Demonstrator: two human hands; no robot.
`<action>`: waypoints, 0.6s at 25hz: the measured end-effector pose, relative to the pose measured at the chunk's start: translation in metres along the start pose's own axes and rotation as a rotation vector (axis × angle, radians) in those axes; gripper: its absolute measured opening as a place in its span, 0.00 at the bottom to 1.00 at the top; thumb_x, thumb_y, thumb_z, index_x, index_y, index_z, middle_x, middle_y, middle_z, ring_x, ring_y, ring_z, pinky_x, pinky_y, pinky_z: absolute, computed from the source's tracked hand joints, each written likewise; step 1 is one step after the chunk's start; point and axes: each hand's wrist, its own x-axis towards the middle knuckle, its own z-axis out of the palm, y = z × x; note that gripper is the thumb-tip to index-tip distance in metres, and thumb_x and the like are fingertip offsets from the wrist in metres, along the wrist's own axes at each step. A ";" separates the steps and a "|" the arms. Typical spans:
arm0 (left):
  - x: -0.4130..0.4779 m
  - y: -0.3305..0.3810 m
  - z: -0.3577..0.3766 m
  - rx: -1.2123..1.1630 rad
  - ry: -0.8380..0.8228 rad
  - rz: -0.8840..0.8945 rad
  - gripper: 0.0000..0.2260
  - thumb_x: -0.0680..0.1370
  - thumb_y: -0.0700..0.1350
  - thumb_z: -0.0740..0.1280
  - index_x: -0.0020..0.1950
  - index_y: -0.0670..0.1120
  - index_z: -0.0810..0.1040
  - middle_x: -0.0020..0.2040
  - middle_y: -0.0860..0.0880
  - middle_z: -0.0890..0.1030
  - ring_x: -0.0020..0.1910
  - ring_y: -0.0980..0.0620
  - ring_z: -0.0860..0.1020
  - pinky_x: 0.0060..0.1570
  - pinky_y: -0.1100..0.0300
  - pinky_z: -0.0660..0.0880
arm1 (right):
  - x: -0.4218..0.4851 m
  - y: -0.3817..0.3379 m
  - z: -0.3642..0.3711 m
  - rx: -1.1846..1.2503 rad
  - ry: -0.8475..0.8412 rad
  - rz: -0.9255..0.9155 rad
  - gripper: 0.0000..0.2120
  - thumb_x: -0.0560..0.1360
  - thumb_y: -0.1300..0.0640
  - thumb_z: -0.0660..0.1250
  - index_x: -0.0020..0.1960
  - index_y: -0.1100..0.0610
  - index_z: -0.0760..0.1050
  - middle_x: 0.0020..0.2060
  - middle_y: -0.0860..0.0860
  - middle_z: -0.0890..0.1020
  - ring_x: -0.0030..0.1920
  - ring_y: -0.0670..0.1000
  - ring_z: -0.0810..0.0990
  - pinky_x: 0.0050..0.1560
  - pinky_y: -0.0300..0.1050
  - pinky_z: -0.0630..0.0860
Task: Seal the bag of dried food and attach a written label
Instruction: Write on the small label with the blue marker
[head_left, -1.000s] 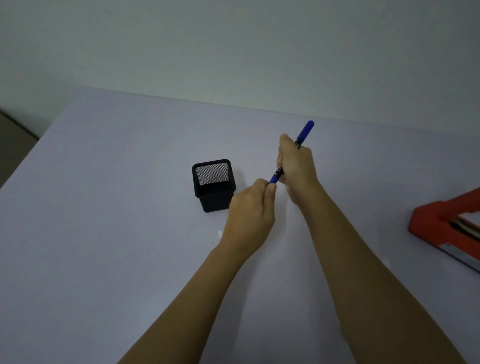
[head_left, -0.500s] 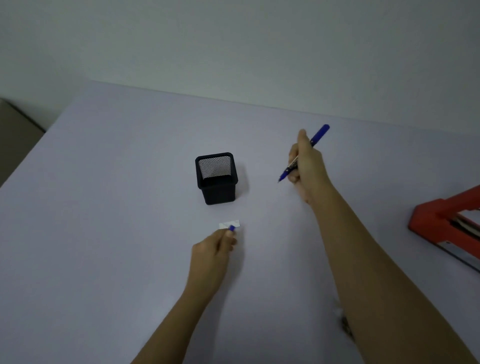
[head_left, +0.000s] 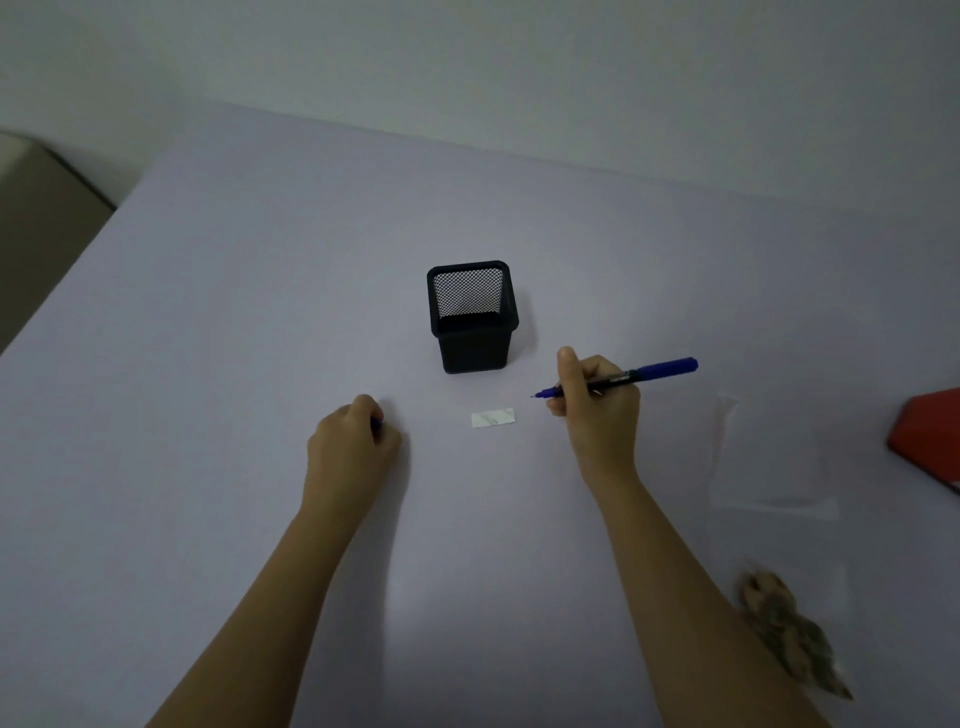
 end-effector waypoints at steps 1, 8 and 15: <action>0.000 -0.002 0.002 -0.010 -0.008 0.008 0.04 0.73 0.37 0.65 0.46 0.37 0.74 0.35 0.45 0.74 0.34 0.46 0.71 0.32 0.59 0.62 | -0.002 0.006 0.003 -0.025 0.014 -0.019 0.13 0.75 0.55 0.66 0.32 0.55 0.72 0.25 0.48 0.78 0.27 0.43 0.80 0.32 0.35 0.78; -0.030 0.007 0.001 -0.139 0.340 0.426 0.11 0.75 0.43 0.64 0.52 0.37 0.76 0.44 0.44 0.77 0.38 0.52 0.73 0.37 0.66 0.70 | -0.009 0.033 0.018 -0.061 0.072 -0.211 0.15 0.72 0.50 0.65 0.30 0.57 0.71 0.23 0.45 0.78 0.27 0.56 0.80 0.30 0.50 0.77; -0.006 0.007 0.058 -0.030 -0.010 0.675 0.12 0.77 0.42 0.63 0.57 0.40 0.79 0.47 0.44 0.80 0.42 0.48 0.76 0.43 0.57 0.75 | -0.012 0.047 0.018 -0.219 -0.042 -0.396 0.18 0.74 0.52 0.63 0.31 0.64 0.72 0.26 0.57 0.76 0.29 0.50 0.73 0.31 0.32 0.69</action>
